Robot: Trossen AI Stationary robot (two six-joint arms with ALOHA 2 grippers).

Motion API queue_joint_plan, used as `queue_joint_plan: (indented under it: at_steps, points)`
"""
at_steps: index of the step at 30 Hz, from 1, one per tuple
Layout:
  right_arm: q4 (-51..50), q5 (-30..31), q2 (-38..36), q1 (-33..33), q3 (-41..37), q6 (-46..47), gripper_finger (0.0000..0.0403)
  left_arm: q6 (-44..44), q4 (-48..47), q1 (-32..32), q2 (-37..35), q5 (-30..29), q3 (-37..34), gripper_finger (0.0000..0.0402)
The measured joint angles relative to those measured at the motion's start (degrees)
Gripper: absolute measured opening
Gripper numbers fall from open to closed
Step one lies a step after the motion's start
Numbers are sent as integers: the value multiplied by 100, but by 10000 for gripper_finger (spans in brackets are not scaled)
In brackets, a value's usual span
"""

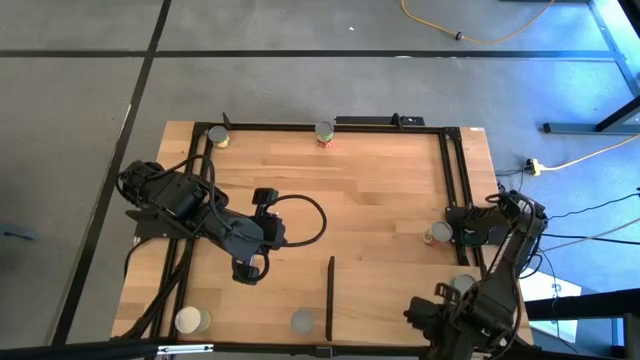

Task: Pick and place cans onto a shelf
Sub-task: Put the canned mushroom on the shelf

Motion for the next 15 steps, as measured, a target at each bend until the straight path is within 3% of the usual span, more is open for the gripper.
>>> queue_joint_plan:
  at_steps: [15]
  points:
    - [-411,-662,197,43,-2,96,3,1,-4,0,0,1,0,0]
